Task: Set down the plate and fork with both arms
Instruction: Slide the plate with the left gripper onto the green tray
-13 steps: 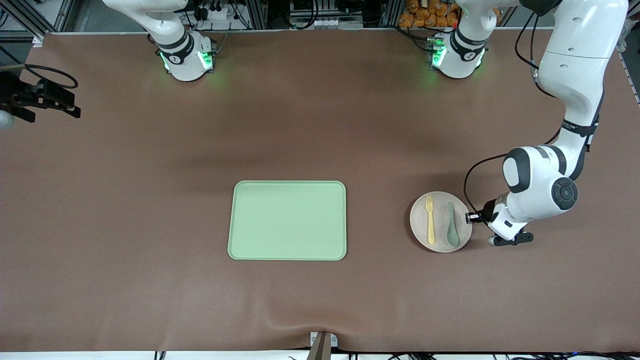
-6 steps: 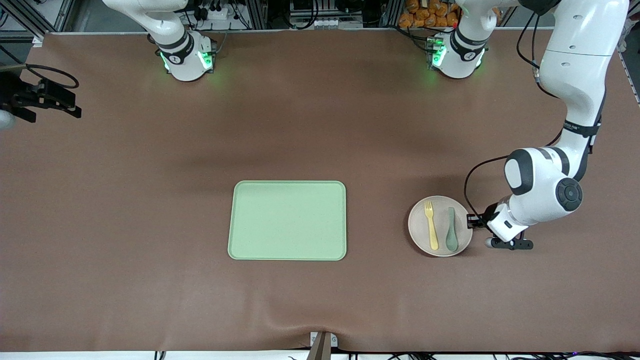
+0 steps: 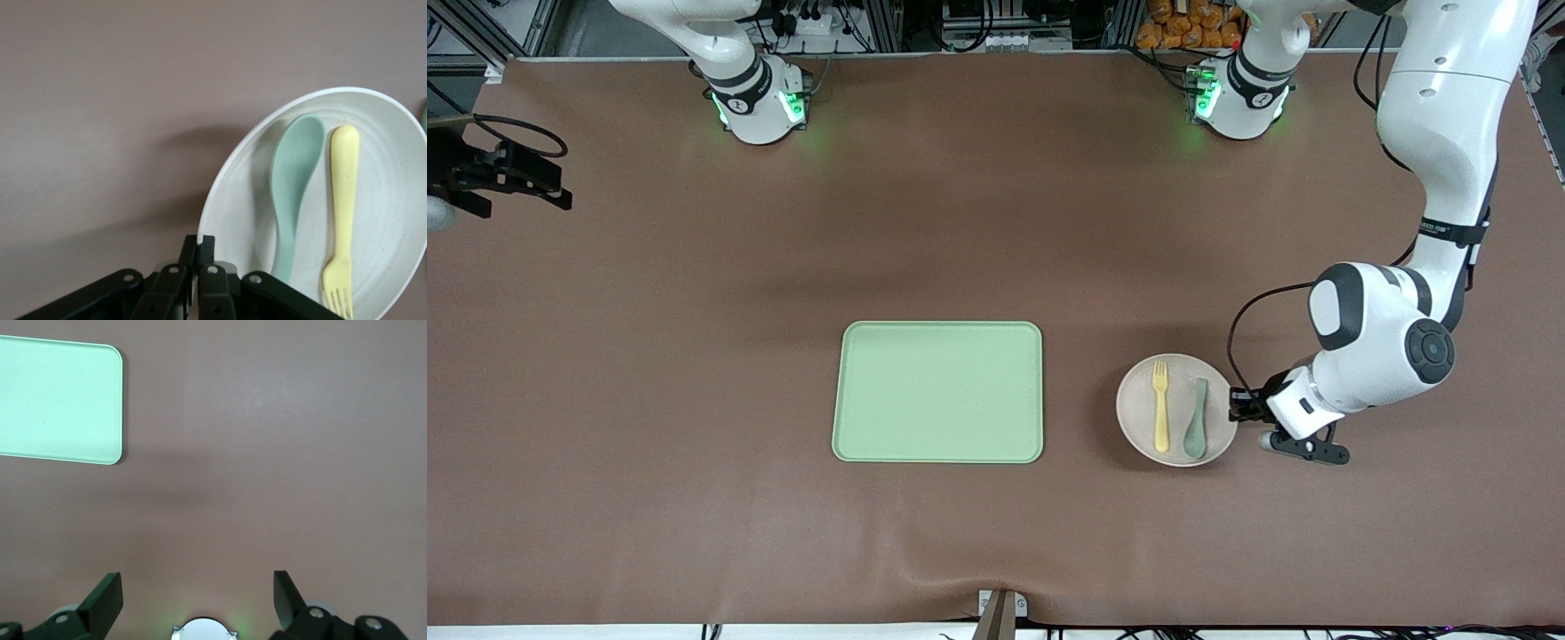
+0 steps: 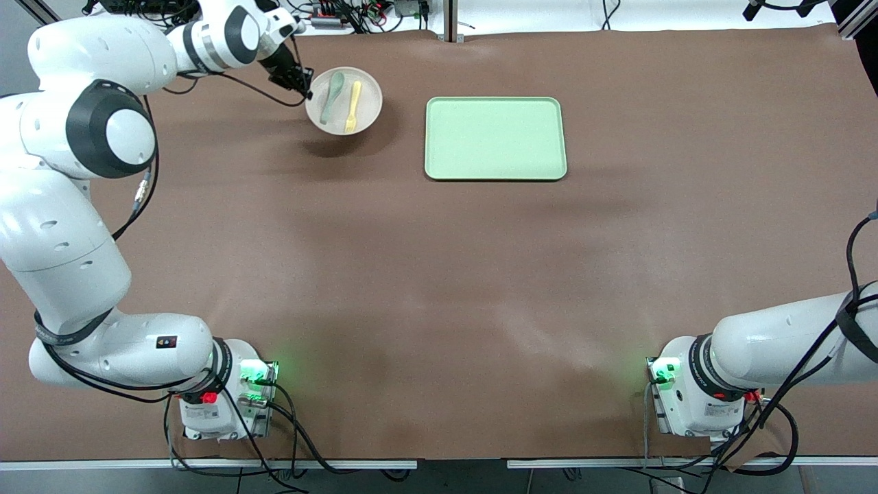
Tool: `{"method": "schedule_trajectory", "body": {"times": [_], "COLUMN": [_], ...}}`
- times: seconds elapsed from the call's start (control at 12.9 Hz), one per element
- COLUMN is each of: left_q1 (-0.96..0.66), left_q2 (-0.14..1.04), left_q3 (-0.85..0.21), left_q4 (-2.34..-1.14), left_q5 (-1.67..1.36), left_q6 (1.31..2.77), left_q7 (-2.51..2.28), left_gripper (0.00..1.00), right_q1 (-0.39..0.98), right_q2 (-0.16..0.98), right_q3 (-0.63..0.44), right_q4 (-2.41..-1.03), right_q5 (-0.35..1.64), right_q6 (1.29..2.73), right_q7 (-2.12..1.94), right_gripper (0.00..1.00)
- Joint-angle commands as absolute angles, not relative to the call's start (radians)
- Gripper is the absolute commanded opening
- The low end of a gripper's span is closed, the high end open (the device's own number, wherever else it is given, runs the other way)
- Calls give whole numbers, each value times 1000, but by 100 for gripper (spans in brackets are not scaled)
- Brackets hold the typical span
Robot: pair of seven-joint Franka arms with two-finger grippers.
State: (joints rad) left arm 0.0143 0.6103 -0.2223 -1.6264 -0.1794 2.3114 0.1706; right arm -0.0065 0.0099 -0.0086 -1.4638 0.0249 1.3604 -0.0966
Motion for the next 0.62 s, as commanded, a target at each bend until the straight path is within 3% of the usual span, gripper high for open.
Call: {"method": "schedule_trajectory", "body": {"times": [0.0,0.54], "left_q1": [-75,-273], "left_q2": [627,701], "left_q3": [-219,-209], "left_q4": [-1556,-1405], "left_q5": [-198,-187], "left_q6": [2284,2264], "left_q7": [129,-178], "left_gripper": [0,0], "right_q1": [-11,-8], "right_q2": [6,6], "right_q3": [-8,-8], "right_q4": [-1466,-1466], "right_q5": [29,29], "right_q6": [1356,1356], "right_q7": [-87,-87], "right_gripper": [100,100]}}
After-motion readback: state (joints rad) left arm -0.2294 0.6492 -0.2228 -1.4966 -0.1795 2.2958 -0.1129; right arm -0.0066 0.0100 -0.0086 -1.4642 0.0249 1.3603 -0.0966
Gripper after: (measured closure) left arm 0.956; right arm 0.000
